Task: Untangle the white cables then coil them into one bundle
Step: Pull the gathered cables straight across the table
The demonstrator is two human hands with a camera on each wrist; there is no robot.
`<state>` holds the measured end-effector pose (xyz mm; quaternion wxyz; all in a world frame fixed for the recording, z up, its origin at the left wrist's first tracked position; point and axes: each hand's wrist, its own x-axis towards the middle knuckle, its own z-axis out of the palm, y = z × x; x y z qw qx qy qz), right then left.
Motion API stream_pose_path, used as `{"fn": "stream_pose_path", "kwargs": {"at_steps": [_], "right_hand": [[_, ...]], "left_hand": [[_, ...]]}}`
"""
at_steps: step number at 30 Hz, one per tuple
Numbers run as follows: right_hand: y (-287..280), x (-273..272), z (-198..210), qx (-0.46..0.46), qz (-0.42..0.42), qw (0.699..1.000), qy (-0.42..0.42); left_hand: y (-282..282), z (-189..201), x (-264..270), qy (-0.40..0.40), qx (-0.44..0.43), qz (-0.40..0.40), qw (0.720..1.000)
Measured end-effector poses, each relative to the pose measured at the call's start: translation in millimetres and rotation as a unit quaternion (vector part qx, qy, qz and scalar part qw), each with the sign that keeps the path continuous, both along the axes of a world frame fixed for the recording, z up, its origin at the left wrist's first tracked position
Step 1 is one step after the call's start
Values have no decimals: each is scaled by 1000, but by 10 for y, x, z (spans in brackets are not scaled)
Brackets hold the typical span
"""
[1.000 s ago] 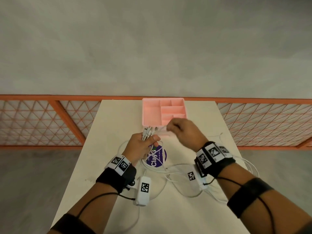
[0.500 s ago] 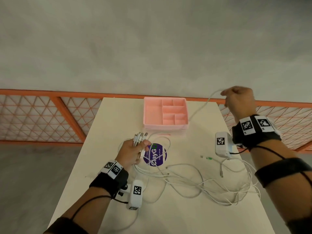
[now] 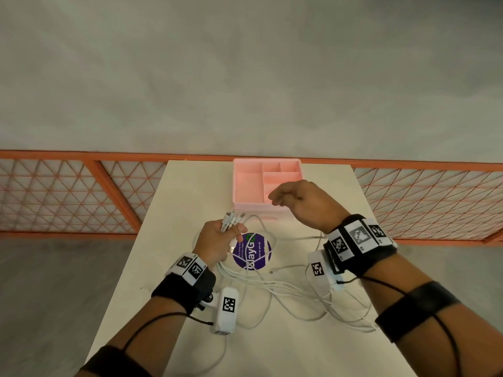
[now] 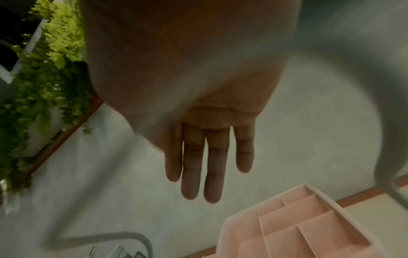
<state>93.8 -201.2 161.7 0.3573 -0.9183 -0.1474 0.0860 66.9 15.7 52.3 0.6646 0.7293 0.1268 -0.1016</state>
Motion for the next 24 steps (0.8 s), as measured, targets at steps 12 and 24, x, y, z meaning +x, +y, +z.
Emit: {"fn": "stream_pose_path", "kwargs": {"at_steps": [12, 24], "right_hand": [[330, -58, -526, -114, 75, 990, 15], [740, -377, -670, 186, -129, 959, 167]], "left_hand": [[-164, 23, -104, 4, -114, 15, 993], [-454, 56, -105, 13, -212, 81, 974]]}}
